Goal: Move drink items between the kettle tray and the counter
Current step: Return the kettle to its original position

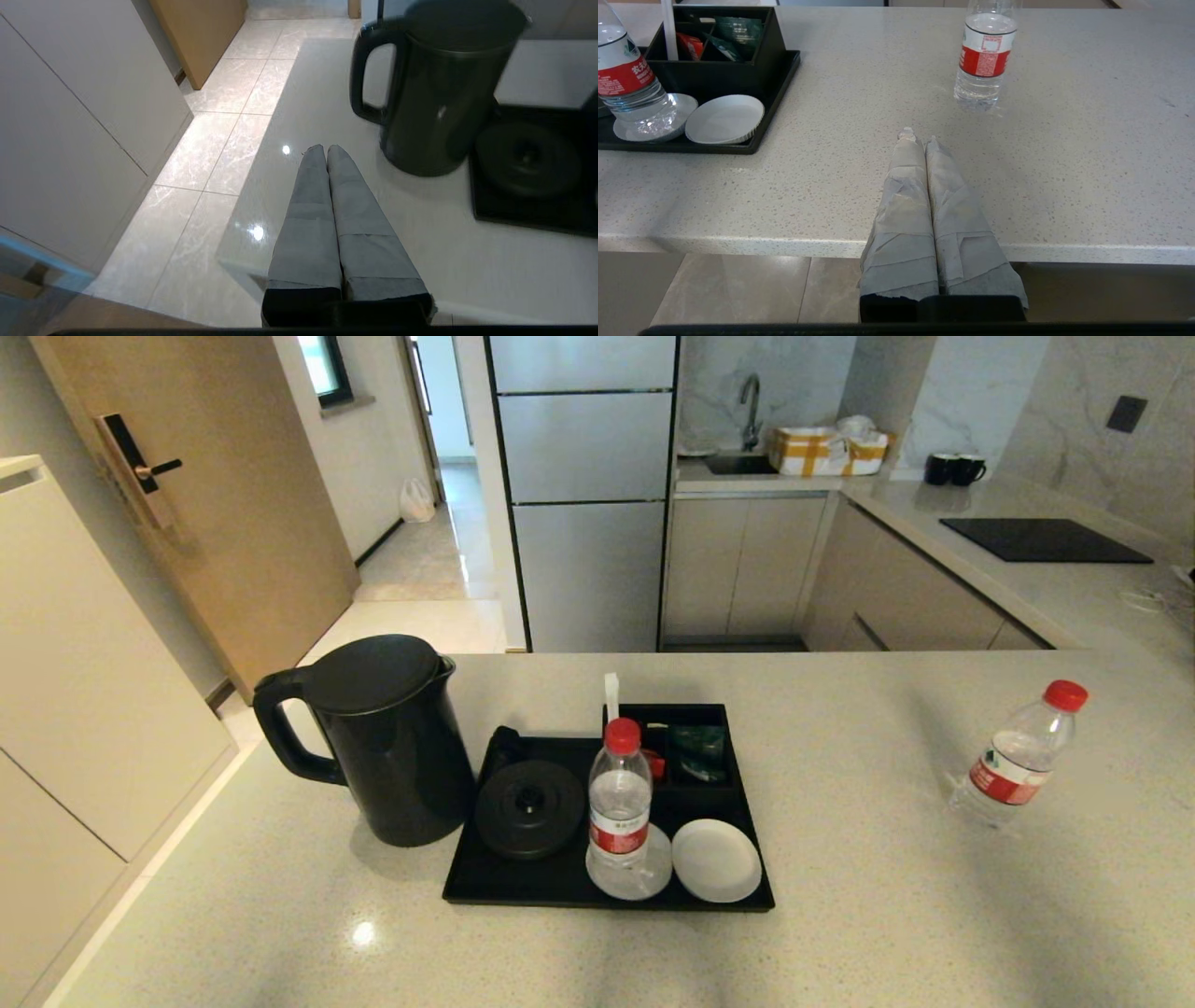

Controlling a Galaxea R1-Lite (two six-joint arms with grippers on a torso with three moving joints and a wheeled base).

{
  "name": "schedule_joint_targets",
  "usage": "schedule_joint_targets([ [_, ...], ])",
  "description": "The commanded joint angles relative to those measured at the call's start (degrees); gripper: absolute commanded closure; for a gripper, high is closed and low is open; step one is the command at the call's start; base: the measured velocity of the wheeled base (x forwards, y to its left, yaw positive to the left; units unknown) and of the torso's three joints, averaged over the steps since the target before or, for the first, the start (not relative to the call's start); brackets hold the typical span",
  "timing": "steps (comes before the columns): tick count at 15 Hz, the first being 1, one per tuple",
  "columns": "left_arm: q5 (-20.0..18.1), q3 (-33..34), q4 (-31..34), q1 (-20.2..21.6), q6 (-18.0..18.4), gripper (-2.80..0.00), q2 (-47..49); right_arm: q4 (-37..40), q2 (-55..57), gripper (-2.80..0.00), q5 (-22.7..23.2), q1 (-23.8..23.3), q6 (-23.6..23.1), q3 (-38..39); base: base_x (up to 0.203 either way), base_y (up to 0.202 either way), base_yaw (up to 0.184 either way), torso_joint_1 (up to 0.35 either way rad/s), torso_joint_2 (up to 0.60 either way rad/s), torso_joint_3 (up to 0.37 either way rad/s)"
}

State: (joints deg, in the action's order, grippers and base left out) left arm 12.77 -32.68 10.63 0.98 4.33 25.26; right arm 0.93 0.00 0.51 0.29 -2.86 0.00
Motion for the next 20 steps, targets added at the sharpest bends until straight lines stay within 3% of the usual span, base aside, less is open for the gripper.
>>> schedule_joint_targets([
  [1, -0.33, 3.12, 1.05, 0.2, 0.2, 0.0, -7.52, 0.04, -0.09, 0.0, 0.02, 0.06, -0.04, 0.0, 0.0, 0.0, 0.0, 0.0, 0.0, 0.0],
  [7, -1.6, 14.07, 0.82, -0.3, 1.74, 0.0, -17.77, -0.05, -0.09, 0.0, 0.02, 0.06, -0.04, 0.0, 0.0, 0.0, 0.0, 0.0, 0.0, 0.0],
  [9, -4.08, 18.89, 0.65, -0.4, 6.42, 0.0, -24.01, 0.04, -0.09, 0.0, 0.02, 0.06, -0.04, 0.0, 0.0, 0.0, 0.0, 0.0, 0.0, 0.0],
  [11, -3.39, 25.88, -2.93, -0.43, 7.38, 0.0, -25.17, 0.04, -0.09, 0.0, 0.02, 0.06, -0.04, 0.0, 0.0, 0.0, 0.0, 0.0, 0.0, 0.0],
  [13, -3.6, 30.19, -12.17, -0.45, 4.84, 0.0, -25.17, 0.04, -0.09, 0.0, 0.02, 0.06, -0.04, 0.0, 0.0, 0.0, 0.0, 0.0, 0.0, 0.0],
  [17, -10.5, 31.39, -13.8, -0.45, -6.73, 0.0, -25.17, 0.04, -0.09, 0.0, 0.02, 0.06, -0.04, 0.0, 0.0, 0.0, 0.0, 0.0, 0.0, 0.0],
  [18, -12.47, 32.37, -13.63, -0.45, -7.38, 0.0, -25.17, -0.05, -0.09, 0.0, 0.02, 0.06, -0.04, 0.0, 0.0, 0.0, 0.0, 0.0, 0.0, 0.0],
  [20, -12.82, 32.68, -12.81, -0.45, -3.28, 0.0, -25.17, -0.05, -0.09, 0.0, 0.02, 0.06, -0.04, 0.0, 0.0, 0.0, 0.0, 0.0, 0.0, 0.0],
])
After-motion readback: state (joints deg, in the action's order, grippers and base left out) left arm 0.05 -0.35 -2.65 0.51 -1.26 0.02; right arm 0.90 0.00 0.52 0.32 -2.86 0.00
